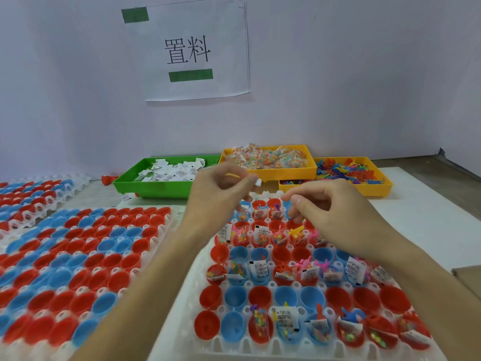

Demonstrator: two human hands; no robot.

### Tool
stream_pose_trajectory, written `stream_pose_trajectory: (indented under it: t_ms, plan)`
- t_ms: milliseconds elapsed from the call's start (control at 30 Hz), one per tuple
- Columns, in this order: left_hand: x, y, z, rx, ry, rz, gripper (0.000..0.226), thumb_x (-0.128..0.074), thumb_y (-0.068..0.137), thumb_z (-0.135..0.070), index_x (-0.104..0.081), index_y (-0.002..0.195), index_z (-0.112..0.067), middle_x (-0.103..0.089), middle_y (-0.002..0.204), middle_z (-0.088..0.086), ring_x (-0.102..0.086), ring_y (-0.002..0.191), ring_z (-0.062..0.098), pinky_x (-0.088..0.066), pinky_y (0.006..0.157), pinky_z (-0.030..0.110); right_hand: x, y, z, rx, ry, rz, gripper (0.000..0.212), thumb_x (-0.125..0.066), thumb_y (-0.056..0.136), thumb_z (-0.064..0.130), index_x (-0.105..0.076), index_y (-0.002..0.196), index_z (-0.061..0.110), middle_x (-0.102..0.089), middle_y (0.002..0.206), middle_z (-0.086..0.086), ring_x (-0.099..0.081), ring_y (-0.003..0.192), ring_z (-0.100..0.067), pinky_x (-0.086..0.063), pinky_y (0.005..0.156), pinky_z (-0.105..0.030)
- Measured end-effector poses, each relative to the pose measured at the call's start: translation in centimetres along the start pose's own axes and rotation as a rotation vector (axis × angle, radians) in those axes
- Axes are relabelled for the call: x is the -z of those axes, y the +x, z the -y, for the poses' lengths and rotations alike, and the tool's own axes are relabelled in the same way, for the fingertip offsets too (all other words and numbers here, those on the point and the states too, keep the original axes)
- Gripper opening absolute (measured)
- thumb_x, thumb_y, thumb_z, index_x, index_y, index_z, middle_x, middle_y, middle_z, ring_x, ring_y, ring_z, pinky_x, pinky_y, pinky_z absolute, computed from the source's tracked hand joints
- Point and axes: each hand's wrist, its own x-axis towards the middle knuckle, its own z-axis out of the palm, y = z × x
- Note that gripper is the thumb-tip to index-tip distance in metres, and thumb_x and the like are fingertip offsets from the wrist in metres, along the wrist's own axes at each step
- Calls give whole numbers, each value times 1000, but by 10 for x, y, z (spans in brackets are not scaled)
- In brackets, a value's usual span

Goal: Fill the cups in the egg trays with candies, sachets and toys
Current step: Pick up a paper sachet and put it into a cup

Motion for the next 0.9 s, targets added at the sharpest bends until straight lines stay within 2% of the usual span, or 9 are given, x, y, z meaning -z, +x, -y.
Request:
stream_pose_trajectory:
  t_ms: [67, 167, 300, 400, 467, 667, 767, 833, 900]
  plan:
    - [-8, -20, 3, -27, -51, 23, 5, -74, 86, -12, -69, 88, -11, -76, 75, 4, -70, 64, 14, -55, 56, 25, -3, 1, -1, -57, 22, 16, 19, -53, 101, 23, -72, 104, 29, -74, 81, 16, -71, 75, -1, -54, 64, -14]
    - [-18, -40, 8, -55, -103, 61, 18, -74, 85, -6, -63, 96, -16, -74, 69, 6, -67, 61, 15, -54, 58, 24, -8, 0, -1, -106, 47, 56, 23, -51, 102, 28, -70, 115, 25, -75, 85, 11, -72, 78, -1, -54, 65, -19]
    - [-23, -49, 11, -36, -90, 87, 30, -76, 84, -9, -59, 104, -25, -73, 70, 4, -66, 62, 13, -52, 62, 24, -10, -2, 4, -69, 81, 42, 17, -58, 98, 30, -72, 108, 31, -75, 84, 12, -72, 78, -3, -57, 67, -22]
    - [-22, -50, 9, -51, 7, 84, 20, -76, 85, -13, -65, 94, -26, -74, 72, -4, -69, 67, 10, -50, 64, 21, -7, -3, 6, -39, 84, 20, 12, -66, 94, 26, -73, 93, 35, -74, 84, 14, -71, 79, -3, -57, 70, -20]
    - [-21, -50, 7, -84, 49, 66, 18, -77, 85, -14, -67, 85, -30, -73, 72, -7, -69, 70, 9, -51, 64, 22, -6, -3, 8, -27, 69, 20, 12, -68, 92, 25, -73, 89, 34, -73, 85, 15, -70, 82, -3, -55, 72, -21]
    - [-19, -51, 3, -201, 56, -6, 25, -71, 83, 0, -68, 77, -24, -67, 71, -2, -63, 70, 15, -51, 59, 32, -7, -5, 15, 5, 174, 47, 15, -66, 94, 18, -73, 91, 31, -72, 88, 9, -72, 77, -10, -53, 65, -16]
    - [-16, -51, 3, -308, 167, -92, 17, -69, 81, -4, -67, 78, -21, -66, 76, -8, -61, 70, 15, -48, 55, 25, -8, -5, 16, -65, 255, 90, 11, -62, 95, 31, -70, 103, 33, -73, 94, 8, -74, 83, -12, -57, 67, -20]
    - [-12, -50, 3, -391, 310, -160, 12, -70, 80, -6, -68, 81, -17, -67, 80, -11, -59, 71, 12, -47, 58, 20, -10, -5, 19, -185, 384, 146, 30, -60, 88, 48, -66, 111, 30, -75, 94, 5, -75, 84, -16, -57, 65, -23]
    - [-10, -49, 3, -495, 445, -204, 14, -73, 79, 0, -71, 84, -13, -69, 84, -8, -59, 75, 7, -46, 64, 15, -12, -4, 20, -274, 488, 170, 41, -60, 81, 52, -66, 112, 25, -76, 90, -1, -75, 82, -19, -57, 63, -23]
